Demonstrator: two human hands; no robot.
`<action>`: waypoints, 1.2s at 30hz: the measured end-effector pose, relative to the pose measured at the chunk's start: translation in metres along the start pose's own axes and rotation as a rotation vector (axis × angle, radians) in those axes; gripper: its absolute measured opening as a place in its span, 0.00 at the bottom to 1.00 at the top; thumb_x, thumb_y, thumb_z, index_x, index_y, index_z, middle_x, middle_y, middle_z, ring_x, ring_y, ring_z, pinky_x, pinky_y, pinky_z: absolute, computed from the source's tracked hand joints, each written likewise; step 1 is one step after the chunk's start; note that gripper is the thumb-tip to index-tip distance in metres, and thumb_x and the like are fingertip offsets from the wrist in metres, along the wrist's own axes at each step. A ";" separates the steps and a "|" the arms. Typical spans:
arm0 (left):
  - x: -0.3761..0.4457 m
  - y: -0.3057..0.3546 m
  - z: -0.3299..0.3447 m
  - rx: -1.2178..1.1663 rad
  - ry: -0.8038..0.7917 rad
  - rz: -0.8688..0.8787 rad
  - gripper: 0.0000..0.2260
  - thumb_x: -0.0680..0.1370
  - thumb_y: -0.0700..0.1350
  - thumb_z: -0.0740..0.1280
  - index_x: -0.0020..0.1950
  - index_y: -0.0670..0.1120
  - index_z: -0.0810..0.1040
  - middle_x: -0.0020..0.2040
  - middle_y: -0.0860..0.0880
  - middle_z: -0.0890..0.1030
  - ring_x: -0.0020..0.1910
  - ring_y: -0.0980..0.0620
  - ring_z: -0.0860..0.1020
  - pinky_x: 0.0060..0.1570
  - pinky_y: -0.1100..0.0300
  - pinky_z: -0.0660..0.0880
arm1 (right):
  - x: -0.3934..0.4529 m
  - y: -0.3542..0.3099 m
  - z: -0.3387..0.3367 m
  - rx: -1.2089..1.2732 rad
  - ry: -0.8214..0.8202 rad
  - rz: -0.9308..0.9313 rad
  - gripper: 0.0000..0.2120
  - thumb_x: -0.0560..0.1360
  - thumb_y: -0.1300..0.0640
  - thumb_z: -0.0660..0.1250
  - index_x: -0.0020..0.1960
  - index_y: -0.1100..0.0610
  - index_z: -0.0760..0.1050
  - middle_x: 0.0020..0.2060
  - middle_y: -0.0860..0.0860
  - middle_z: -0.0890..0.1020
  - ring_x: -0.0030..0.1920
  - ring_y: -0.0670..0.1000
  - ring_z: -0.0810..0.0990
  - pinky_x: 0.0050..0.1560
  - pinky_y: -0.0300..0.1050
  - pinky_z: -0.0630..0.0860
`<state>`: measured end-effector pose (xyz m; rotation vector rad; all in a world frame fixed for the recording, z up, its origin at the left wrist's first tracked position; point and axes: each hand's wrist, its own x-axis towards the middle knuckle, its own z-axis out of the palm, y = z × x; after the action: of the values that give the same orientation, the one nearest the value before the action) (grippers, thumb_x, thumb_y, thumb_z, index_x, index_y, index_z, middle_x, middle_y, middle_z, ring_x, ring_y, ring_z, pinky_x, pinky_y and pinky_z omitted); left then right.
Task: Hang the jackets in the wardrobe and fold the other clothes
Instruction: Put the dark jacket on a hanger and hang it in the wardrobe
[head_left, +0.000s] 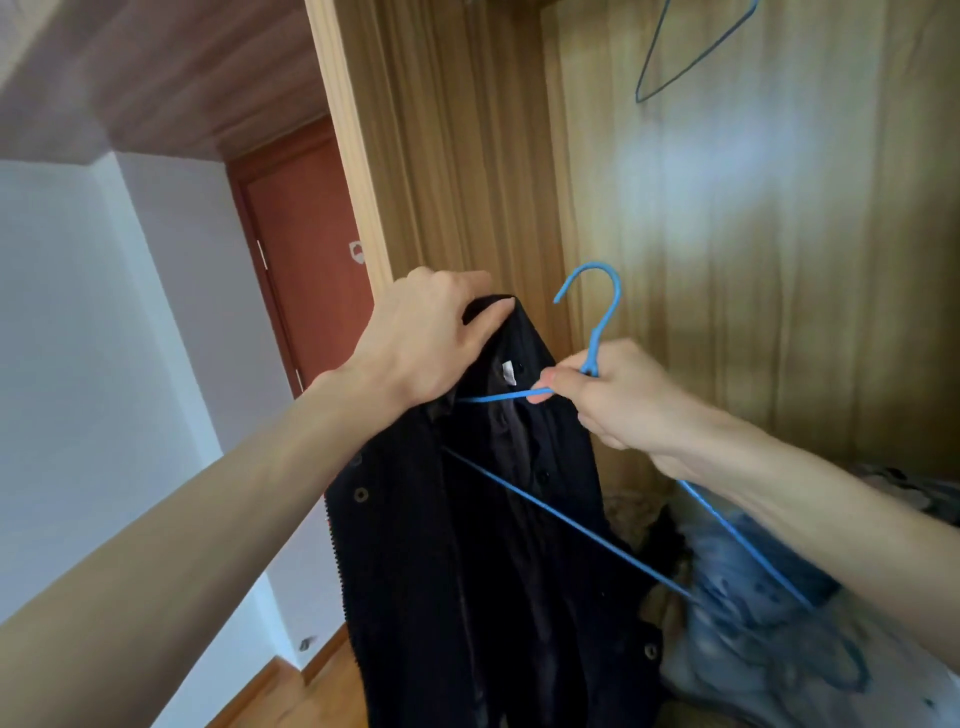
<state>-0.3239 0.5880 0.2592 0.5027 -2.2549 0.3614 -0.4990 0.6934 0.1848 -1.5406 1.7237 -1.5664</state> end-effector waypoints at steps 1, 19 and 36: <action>-0.003 0.002 -0.003 0.008 -0.011 -0.012 0.16 0.85 0.56 0.63 0.44 0.48 0.79 0.34 0.51 0.79 0.36 0.46 0.77 0.37 0.50 0.75 | 0.001 0.001 0.008 0.019 0.027 -0.003 0.15 0.84 0.53 0.65 0.42 0.52 0.86 0.21 0.45 0.60 0.22 0.47 0.57 0.26 0.40 0.58; -0.072 0.008 -0.002 -0.092 -0.156 -0.031 0.14 0.84 0.52 0.65 0.42 0.52 0.65 0.30 0.53 0.71 0.30 0.50 0.71 0.31 0.56 0.66 | -0.002 0.006 0.036 0.143 0.246 -0.292 0.10 0.82 0.53 0.67 0.48 0.50 0.87 0.34 0.43 0.86 0.39 0.40 0.84 0.41 0.37 0.78; -0.075 -0.036 0.014 0.004 -0.152 -0.018 0.18 0.85 0.63 0.54 0.38 0.57 0.63 0.28 0.55 0.68 0.31 0.55 0.71 0.31 0.56 0.64 | 0.015 0.025 0.024 0.117 0.083 -0.388 0.07 0.80 0.47 0.67 0.53 0.45 0.84 0.26 0.39 0.75 0.27 0.41 0.72 0.31 0.33 0.67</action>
<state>-0.2693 0.5686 0.1973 0.5694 -2.3952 0.3281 -0.4968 0.6643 0.1609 -1.8535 1.3995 -1.9007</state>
